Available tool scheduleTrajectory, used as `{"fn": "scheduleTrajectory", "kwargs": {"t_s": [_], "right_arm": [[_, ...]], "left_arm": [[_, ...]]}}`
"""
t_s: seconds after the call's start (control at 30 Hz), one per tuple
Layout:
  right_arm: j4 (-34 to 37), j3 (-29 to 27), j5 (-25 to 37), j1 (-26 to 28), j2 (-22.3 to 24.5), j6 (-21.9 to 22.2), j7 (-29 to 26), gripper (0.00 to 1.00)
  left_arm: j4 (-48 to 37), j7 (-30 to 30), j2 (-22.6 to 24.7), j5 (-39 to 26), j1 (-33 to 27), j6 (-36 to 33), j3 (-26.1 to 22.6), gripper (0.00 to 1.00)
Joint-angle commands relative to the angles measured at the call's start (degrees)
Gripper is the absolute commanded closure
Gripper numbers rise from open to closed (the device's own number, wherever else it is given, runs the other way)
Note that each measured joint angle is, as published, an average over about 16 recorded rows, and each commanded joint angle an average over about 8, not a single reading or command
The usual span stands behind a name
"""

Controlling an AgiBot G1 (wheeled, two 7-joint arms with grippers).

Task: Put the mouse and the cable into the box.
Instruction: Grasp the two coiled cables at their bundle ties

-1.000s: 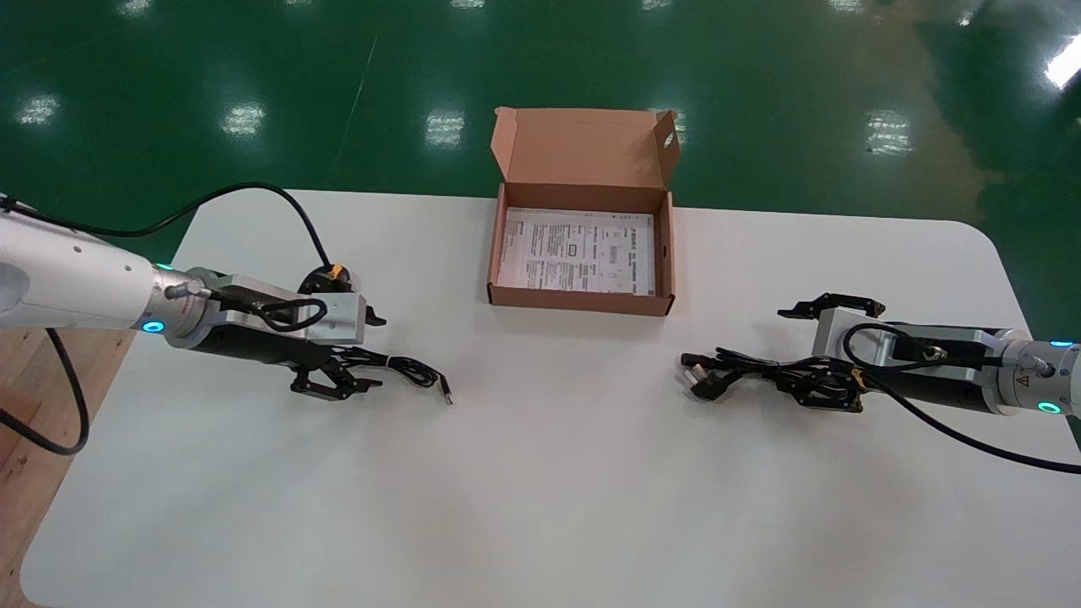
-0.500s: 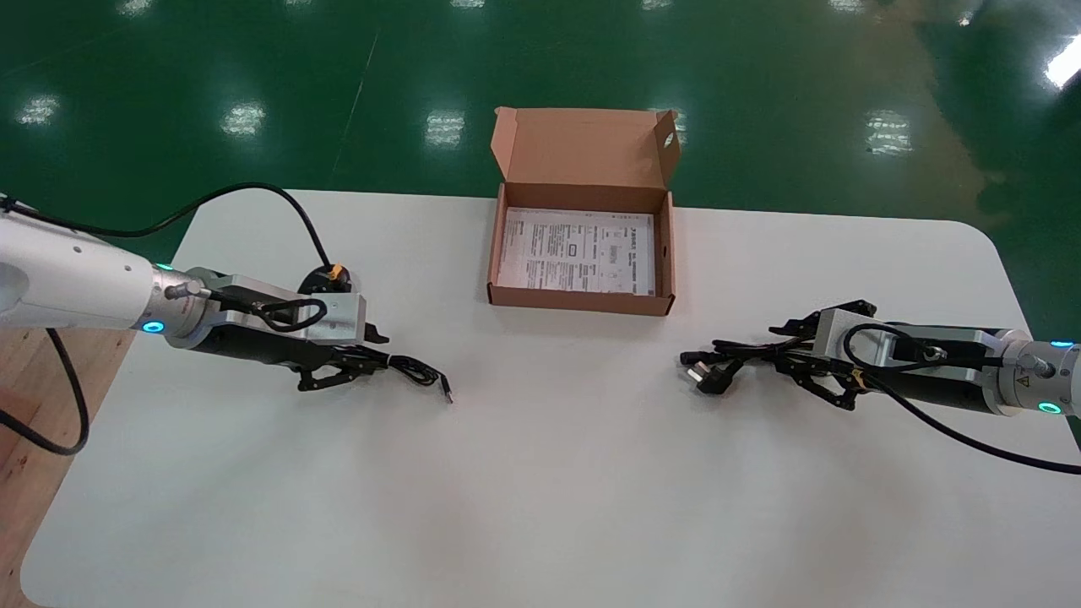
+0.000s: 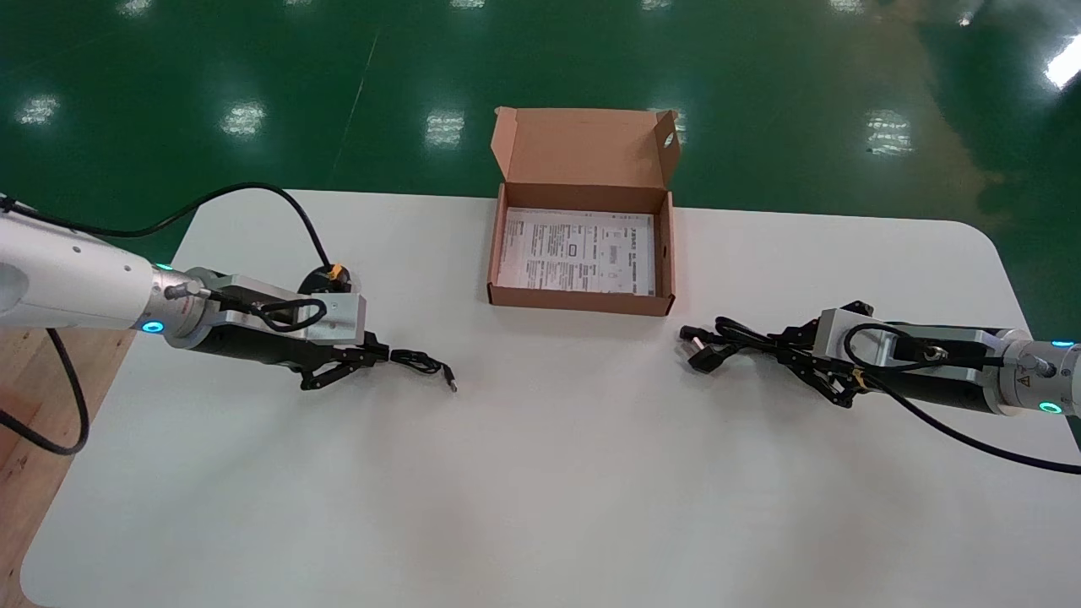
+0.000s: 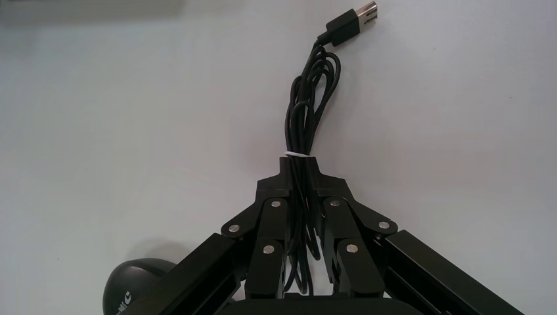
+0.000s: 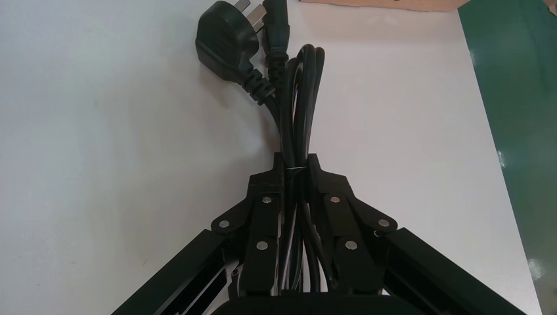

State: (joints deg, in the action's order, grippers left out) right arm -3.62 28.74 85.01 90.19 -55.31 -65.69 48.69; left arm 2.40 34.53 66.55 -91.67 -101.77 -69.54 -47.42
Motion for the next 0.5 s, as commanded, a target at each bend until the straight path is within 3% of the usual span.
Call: {"fn": "scheduleTrajectory", "kwargs": {"t_s": [0.03,0.27,0.5], "right_arm": [[-0.01,0.0,0.0,0.0,0.0,0.0,0.0,1.0],[-0.4,-0.3,-0.44,0.6,0.73,-1.37,0.06,1.0],[-2.96,-2.09,-2.97,5.18,1.23,-3.23,-0.91,1.0]], "left_arm": [[0.07,0.13,0.07,-0.21,0.05,0.09,-0.15,1.0],[-0.01,-1.12,-1.94,1.96,-2.0,-1.92,1.38,1.0],[4.29,-3.03,-6.06,-1.62,-11.59,-6.06,-0.89,1.0]]}}
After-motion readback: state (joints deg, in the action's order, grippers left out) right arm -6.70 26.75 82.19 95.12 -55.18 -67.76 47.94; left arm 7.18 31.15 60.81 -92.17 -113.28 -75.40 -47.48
